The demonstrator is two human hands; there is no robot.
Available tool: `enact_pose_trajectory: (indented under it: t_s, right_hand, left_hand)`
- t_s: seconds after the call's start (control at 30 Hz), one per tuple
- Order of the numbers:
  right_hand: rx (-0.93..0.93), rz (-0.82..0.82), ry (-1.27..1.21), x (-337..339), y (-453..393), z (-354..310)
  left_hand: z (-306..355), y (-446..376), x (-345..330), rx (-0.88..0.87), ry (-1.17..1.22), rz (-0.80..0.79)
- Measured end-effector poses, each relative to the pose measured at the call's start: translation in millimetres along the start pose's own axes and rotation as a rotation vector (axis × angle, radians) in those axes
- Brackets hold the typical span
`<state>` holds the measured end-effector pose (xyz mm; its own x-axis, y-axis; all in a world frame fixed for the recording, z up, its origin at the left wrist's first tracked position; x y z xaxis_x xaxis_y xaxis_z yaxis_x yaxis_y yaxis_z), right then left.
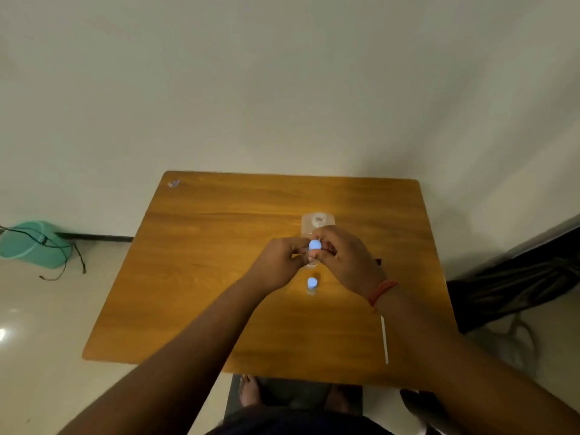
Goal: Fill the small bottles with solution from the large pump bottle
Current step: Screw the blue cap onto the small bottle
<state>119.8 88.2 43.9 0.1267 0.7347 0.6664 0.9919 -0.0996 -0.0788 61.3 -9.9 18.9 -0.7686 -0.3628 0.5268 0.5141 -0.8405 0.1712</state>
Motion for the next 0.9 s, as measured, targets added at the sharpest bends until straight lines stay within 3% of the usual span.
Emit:
enact_pose_trajectory:
  t_s: [0.4, 0.9]
  right_hand:
    - [-0.187, -0.195, 0.058, -111.3, 64.3, 71.4]
    - [-0.314, -0.267, 0.089, -144.0, 95.7, 92.0]
  left_hand:
    - [-97.4, 30.2, -105.3, 0.19, -0.121, -0.121]
    - [-128.5, 45.9, -145.8, 0.257, -0.2, -0.19]
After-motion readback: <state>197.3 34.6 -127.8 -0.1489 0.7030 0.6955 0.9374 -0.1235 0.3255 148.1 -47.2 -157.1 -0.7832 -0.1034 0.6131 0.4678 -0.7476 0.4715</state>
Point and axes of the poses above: each hand's wrist, its own y-axis away from the middle knuckle, its own x-axis out of the back of the hand, z = x × y, the point moved 10 cm from there along -y, towards the middle knuckle, and after that the axes turned 7 degrees about -z, right-handed, at the moved point
